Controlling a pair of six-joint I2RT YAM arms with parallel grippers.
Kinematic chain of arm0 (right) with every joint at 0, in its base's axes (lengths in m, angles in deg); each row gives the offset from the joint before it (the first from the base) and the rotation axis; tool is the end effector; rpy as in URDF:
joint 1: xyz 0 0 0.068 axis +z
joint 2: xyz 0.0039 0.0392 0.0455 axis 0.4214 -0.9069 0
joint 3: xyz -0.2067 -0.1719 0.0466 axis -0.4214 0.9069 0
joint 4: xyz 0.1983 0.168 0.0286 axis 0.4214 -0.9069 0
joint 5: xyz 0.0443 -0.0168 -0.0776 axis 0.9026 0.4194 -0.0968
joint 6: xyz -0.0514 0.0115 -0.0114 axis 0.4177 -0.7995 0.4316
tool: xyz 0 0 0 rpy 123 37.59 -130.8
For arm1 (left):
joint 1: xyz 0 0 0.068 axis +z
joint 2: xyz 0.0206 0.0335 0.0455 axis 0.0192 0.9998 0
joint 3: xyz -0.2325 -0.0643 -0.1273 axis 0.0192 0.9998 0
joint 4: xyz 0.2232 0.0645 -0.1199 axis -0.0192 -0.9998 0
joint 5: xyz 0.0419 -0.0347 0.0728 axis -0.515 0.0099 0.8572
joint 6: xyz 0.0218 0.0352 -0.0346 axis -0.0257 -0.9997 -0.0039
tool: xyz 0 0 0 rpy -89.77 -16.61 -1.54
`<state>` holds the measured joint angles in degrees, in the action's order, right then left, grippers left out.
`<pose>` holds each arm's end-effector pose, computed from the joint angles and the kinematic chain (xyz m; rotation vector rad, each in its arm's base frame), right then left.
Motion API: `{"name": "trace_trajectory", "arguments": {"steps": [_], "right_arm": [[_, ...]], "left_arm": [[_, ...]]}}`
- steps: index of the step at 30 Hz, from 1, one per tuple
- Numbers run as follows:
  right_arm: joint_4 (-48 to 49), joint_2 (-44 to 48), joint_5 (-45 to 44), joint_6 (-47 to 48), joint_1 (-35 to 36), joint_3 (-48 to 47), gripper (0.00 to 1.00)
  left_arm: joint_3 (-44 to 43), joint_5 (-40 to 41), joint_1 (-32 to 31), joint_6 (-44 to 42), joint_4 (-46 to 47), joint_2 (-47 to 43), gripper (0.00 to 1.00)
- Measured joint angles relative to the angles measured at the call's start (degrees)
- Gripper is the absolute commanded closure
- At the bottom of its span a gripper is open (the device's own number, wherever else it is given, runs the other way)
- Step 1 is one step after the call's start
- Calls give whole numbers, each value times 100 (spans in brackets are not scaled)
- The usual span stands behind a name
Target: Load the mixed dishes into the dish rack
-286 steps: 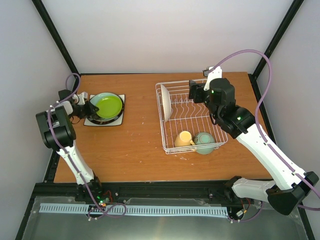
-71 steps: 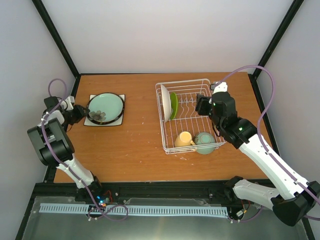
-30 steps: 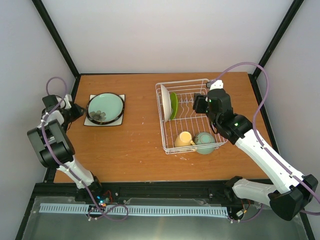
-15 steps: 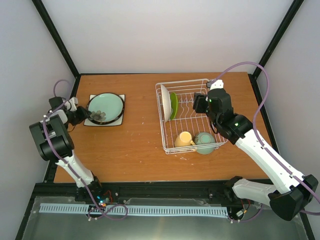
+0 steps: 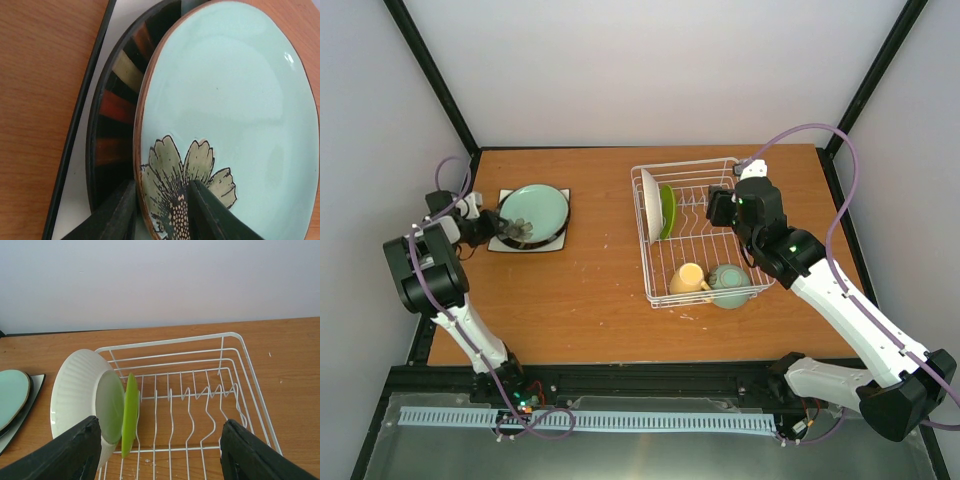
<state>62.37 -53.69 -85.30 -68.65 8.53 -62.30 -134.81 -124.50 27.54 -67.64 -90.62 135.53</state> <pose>0.2112 0.1243 0.3717 0.0011 1.9774 0.2416 0.3379 0.1452 0.1540 -0.5325 2.4135 -0.6603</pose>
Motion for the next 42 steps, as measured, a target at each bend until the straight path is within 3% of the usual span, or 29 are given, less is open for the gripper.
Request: {"name": "trace_trajectory", "arguments": {"steps": [2,7,20,34,42], "right_arm": [[0,0,0,0,0,0,35],[0,0,0,0,0,0,35],[0,-2,13,-4,0,0,36],[2,-2,146,-72,0,0,38],[219,-50,920,13,-4,0,42]], "left_arm": [[-42,-17,-20,0,46,55,72],[-116,11,-74,-26,146,216,99],[-184,-273,-85,39,225,354,99],[-72,-369,-90,42,-46,-538,99],[-24,-527,-101,42,-42,-680,99]]}}
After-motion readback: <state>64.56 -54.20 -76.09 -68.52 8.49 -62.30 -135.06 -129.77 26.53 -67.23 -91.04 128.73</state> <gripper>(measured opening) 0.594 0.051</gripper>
